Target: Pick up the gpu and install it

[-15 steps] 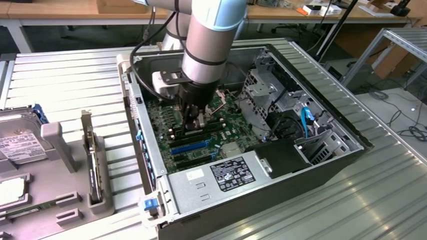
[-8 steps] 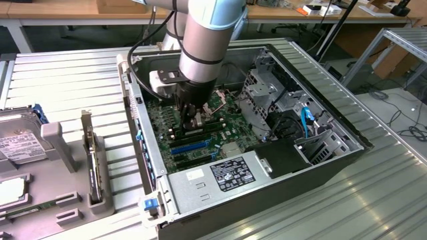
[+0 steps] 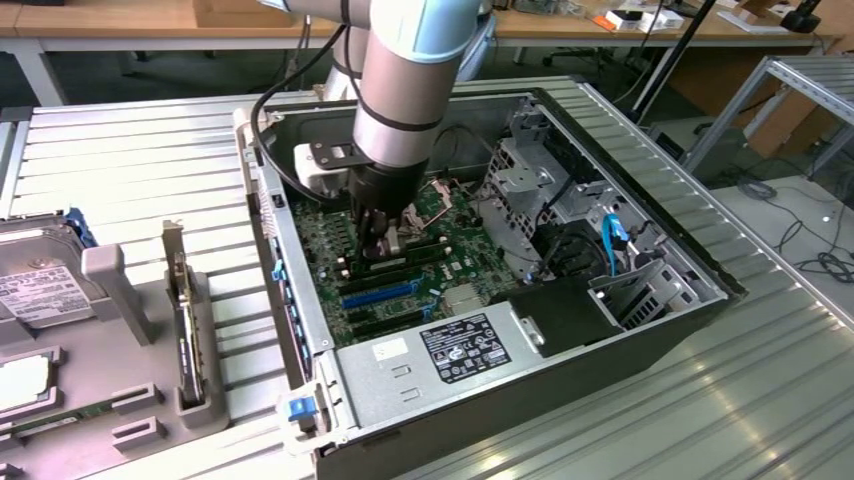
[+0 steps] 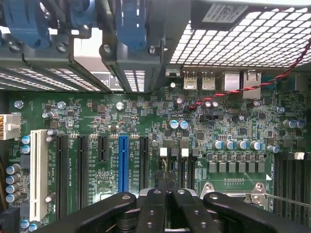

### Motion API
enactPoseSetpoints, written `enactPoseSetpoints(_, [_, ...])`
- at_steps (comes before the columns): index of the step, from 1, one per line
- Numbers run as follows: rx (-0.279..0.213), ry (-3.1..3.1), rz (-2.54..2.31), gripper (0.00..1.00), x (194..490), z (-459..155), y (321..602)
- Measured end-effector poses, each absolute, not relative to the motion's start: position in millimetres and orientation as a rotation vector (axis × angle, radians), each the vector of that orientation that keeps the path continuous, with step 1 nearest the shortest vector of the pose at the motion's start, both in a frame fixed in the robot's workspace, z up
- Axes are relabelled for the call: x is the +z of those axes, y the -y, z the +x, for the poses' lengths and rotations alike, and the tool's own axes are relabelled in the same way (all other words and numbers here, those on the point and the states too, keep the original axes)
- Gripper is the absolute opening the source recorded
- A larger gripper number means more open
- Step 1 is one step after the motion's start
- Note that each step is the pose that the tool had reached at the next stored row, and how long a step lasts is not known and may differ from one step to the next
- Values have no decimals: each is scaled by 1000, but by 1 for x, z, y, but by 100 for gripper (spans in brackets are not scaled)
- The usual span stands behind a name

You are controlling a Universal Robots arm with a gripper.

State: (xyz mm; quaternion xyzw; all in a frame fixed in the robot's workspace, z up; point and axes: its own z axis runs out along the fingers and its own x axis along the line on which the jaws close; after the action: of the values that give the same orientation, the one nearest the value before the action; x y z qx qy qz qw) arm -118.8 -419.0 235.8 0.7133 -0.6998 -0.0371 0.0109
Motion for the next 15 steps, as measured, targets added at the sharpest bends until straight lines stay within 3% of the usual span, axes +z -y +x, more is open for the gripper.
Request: enactPoseSetpoints(15, [-114, 2183, 2225, 11, 231, -119, 418])
